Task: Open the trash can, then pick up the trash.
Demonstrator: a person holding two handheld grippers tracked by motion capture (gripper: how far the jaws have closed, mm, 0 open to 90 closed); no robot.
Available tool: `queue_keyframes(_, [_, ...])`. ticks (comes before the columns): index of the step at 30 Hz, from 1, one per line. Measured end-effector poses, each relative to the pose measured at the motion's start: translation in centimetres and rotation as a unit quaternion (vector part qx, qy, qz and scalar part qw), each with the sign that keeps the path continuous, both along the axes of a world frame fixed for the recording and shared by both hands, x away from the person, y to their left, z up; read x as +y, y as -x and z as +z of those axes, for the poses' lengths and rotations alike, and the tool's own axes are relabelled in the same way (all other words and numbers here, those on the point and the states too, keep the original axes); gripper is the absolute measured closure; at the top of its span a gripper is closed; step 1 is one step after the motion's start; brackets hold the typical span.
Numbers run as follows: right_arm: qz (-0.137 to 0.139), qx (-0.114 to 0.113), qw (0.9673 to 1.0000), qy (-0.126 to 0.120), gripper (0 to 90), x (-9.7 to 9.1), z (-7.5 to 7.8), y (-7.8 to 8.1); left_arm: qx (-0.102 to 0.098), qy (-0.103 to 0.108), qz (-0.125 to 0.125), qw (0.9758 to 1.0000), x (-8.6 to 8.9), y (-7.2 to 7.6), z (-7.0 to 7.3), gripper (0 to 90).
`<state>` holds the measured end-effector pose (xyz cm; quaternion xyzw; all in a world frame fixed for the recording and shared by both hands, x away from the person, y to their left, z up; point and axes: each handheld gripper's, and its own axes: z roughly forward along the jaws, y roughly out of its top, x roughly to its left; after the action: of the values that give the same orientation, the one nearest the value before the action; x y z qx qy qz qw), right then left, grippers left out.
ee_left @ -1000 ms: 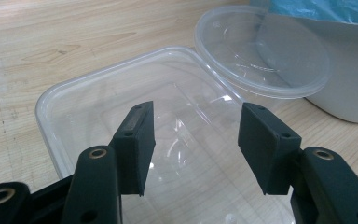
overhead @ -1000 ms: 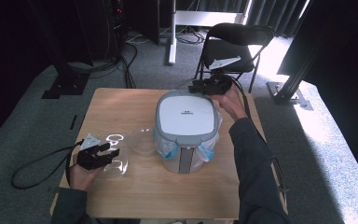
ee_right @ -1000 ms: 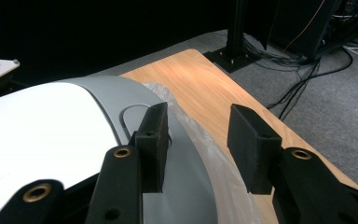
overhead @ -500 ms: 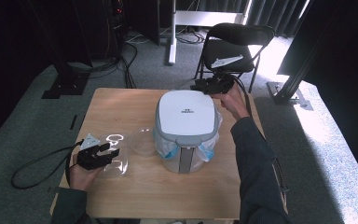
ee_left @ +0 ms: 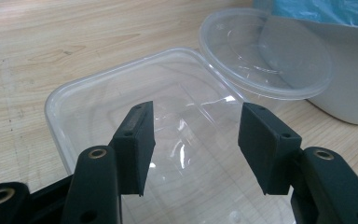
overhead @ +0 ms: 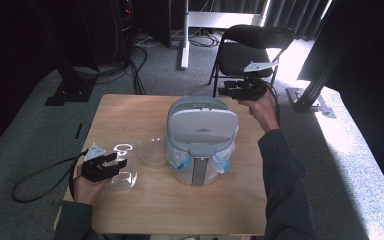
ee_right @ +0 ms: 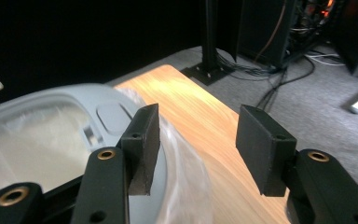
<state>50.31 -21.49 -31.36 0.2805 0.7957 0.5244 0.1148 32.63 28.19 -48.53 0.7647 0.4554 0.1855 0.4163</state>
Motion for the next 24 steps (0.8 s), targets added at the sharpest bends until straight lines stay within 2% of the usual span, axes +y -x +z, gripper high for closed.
queue_keyframes(3, [-0.013, -0.01, 0.9998, 0.013, 47.6, -0.7, -0.2, 0.6, 0.0, 0.0, 0.002, 1.0, 0.1, 0.0, 0.0, 46.1])
queue_keyframes(10, [-0.031, -0.012, 0.9993, 0.015, 46.6, -2.6, -0.8, 1.5, -0.002, 0.001, 0.004, 1.0, 0.3, 0.0, 0.1, 46.0])
queue_keyframes(13, [-0.036, -0.01, 0.9992, 0.013, 46.3, -3.5, -1.5, 2.0, 0.003, 0.009, 0.007, 0.9999, 0.5, -0.1, 0.1, 45.3])
queue_keyframes(16, [-0.045, -0.006, 0.9987, 0.022, 45.4, -4.1, -2.4, 2.2, 0.004, 0.009, 0.009, 0.9999, 0.5, -0.1, 0.1, 45.2])
queue_keyframes(19, [-0.056, 0.005, 0.9983, 0.017, 44.7, -4.6, -3.3, 2.6, 0.003, 0.006, 0.008, 0.9999, 0.5, -0.1, 0.1, 45.2])
queue_keyframes(23, [-0.07, 0.004, 0.9969, 0.034, 42.3, -4.9, -5.0, 3.8, 0.0, -0.002, 0.011, 0.9999, 0.6, 0.0, 0.2, 45.3])
queue_keyframes(24, [-0.07, 0.004, 0.9969, 0.034, 42.3, -4.9, -5.0, 3.8, 0.0, -0.002, 0.011, 0.9999, 0.6, 0.0, 0.2, 45.3])
